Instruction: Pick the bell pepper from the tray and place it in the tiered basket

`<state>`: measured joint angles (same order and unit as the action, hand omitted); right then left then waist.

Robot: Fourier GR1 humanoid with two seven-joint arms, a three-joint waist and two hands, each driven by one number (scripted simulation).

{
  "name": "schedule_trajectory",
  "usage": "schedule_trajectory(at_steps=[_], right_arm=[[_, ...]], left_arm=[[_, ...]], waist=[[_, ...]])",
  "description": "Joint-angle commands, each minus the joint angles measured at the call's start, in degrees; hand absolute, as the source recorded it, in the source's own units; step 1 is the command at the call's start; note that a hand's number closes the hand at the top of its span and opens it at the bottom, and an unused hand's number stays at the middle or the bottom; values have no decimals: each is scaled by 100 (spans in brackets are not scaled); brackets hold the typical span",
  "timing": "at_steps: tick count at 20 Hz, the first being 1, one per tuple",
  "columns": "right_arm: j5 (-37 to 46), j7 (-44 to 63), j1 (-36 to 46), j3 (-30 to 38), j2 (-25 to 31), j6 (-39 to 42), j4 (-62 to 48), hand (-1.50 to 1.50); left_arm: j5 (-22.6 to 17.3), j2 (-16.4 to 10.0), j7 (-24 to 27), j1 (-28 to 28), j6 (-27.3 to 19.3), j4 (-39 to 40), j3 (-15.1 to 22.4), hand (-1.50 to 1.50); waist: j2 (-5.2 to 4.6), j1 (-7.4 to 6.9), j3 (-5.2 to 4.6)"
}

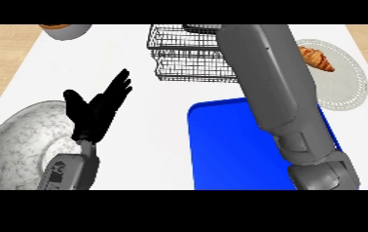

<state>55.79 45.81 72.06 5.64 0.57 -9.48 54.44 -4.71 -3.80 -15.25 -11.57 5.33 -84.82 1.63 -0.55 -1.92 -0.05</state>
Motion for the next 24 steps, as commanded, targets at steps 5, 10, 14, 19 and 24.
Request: schedule_trajectory(at_steps=[5, 10, 14, 19, 24], right_arm=[[-1510, -1139, 245, 576, -56, -1503, -1148, -150], [-2138, -2282, 494, 633, -57, -1940, -1955, -150], [-2533, -2861, 880, 577, -57, -2271, -2431, -150], [-2339, -3025, 1185, 569, -57, -3254, -2770, -150], [-2627, -2925, 1078, 1177, 101, -3983, -2642, -150]], left_arm=[[71, 67, 11, -121, -12, -39, 97, 0], [79, 123, -18, 94, 89, -141, 267, 0], [117, 69, 67, -183, 26, 131, 105, 0], [149, 104, 30, -251, -52, 206, 75, 0], [56, -36, 156, -98, 71, 202, -60, 0]], waist=[[-70, -196, 5], [-78, -277, 3], [-86, -278, 0], [-51, -141, -3], [-21, -18, 2]])
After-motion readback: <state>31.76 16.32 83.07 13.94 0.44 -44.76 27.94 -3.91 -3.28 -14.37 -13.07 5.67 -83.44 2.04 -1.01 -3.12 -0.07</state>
